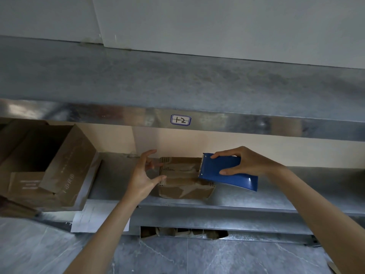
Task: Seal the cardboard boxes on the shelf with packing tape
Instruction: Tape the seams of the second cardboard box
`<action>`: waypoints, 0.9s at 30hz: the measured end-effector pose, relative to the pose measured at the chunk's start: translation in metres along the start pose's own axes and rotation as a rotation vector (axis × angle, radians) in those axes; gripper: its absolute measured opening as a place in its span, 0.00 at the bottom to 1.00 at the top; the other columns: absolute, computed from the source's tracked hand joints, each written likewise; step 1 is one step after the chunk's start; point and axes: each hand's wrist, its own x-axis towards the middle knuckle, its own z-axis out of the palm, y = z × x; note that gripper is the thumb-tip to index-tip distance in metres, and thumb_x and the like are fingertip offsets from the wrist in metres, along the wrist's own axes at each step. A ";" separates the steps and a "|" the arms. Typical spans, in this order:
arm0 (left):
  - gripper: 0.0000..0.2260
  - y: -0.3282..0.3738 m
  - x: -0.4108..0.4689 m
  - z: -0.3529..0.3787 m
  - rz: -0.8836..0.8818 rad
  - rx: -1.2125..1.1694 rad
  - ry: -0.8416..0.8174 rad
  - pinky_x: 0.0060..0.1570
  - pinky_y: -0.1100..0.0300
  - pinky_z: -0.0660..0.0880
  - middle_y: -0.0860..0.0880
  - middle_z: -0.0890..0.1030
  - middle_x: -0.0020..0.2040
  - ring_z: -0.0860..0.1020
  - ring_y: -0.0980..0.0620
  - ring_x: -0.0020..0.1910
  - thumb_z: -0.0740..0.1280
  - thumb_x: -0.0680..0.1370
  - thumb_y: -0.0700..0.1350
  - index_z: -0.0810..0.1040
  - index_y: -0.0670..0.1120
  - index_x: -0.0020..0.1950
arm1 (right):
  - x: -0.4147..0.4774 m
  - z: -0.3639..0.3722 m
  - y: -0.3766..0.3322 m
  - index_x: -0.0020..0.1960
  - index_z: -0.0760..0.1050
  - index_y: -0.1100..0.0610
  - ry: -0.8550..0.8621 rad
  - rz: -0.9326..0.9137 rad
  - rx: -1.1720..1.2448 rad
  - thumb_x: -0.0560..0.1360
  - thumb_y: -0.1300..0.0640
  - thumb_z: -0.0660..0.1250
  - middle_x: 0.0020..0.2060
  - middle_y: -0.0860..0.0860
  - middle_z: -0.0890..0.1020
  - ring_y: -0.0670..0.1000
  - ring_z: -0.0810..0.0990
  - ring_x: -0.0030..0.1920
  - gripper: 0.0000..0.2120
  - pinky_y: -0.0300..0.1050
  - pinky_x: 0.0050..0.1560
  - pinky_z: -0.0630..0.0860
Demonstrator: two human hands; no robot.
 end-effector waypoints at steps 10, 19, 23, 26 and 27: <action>0.17 0.002 0.007 -0.003 -0.199 -0.279 0.059 0.52 0.61 0.78 0.39 0.77 0.49 0.79 0.45 0.53 0.69 0.76 0.33 0.74 0.48 0.62 | 0.012 -0.004 0.002 0.56 0.77 0.29 -0.054 -0.024 -0.046 0.68 0.47 0.78 0.60 0.31 0.77 0.37 0.76 0.60 0.20 0.46 0.64 0.75; 0.14 -0.010 0.013 0.002 -0.310 -0.294 0.091 0.35 0.70 0.71 0.48 0.77 0.44 0.76 0.54 0.41 0.68 0.78 0.36 0.71 0.46 0.62 | 0.011 -0.003 0.000 0.56 0.77 0.29 -0.051 -0.022 -0.069 0.68 0.47 0.78 0.59 0.28 0.76 0.37 0.76 0.60 0.21 0.45 0.63 0.76; 0.13 -0.019 0.014 0.010 -0.337 -0.234 0.095 0.39 0.63 0.69 0.48 0.76 0.46 0.74 0.52 0.44 0.67 0.79 0.36 0.72 0.46 0.63 | 0.011 -0.002 -0.002 0.56 0.76 0.28 -0.048 -0.018 -0.079 0.68 0.46 0.78 0.59 0.28 0.76 0.36 0.76 0.59 0.21 0.45 0.63 0.76; 0.12 -0.021 0.012 0.017 -0.345 -0.233 0.107 0.44 0.58 0.73 0.46 0.77 0.49 0.76 0.48 0.50 0.65 0.81 0.36 0.72 0.47 0.62 | 0.011 -0.001 -0.004 0.56 0.76 0.28 -0.042 -0.016 -0.076 0.68 0.45 0.78 0.59 0.28 0.76 0.37 0.77 0.59 0.21 0.46 0.62 0.76; 0.12 -0.021 0.011 0.019 -0.348 -0.232 0.112 0.48 0.55 0.75 0.46 0.77 0.51 0.77 0.47 0.52 0.64 0.81 0.37 0.71 0.49 0.61 | 0.010 0.000 -0.004 0.56 0.76 0.28 -0.037 -0.016 -0.076 0.67 0.45 0.78 0.60 0.29 0.76 0.37 0.77 0.59 0.21 0.46 0.62 0.76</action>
